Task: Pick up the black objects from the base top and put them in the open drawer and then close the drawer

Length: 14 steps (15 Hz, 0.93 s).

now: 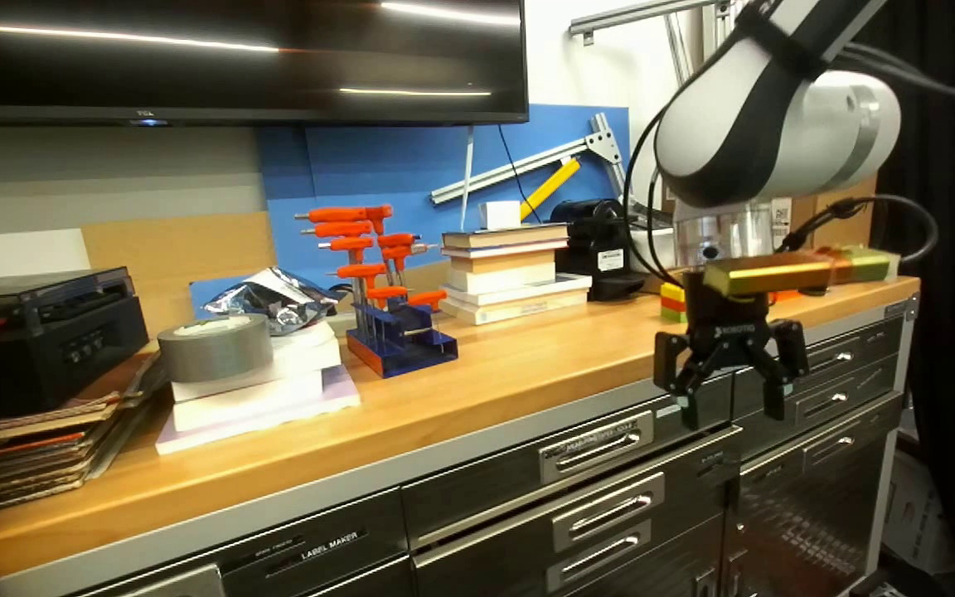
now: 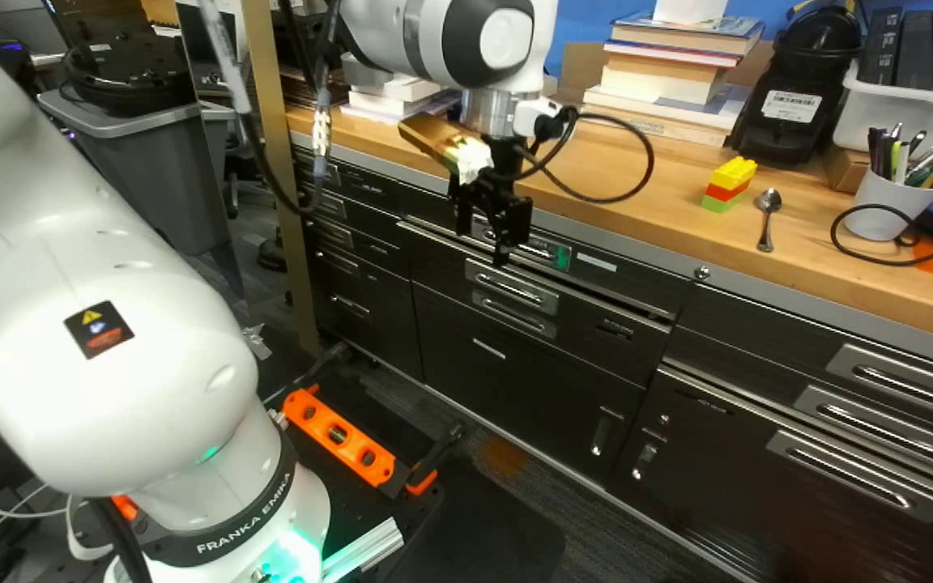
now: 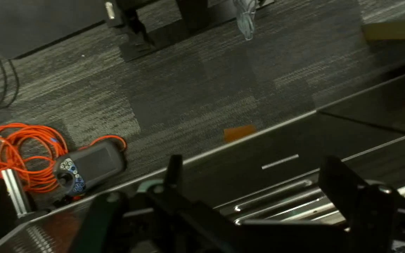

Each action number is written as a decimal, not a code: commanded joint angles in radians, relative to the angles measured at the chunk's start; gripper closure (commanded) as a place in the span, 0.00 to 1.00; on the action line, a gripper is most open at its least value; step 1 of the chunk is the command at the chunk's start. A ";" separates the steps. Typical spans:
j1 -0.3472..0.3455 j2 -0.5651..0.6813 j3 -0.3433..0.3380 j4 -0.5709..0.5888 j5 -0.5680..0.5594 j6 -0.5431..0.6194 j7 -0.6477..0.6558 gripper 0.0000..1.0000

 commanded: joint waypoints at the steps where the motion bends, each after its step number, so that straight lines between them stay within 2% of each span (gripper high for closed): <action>1: 0.028 -0.202 0.022 0.025 -0.095 -0.250 -0.069 0.00; 4: 0.057 -0.320 0.038 0.053 -0.129 -0.390 -0.146 0.00; 7: 0.091 -0.420 0.027 0.065 -0.136 -0.472 -0.254 0.00; 10: 0.117 -0.502 -0.005 0.065 -0.123 -0.500 -0.362 0.00; 14: 0.139 -0.576 -0.079 0.050 -0.074 -0.462 -0.473 0.00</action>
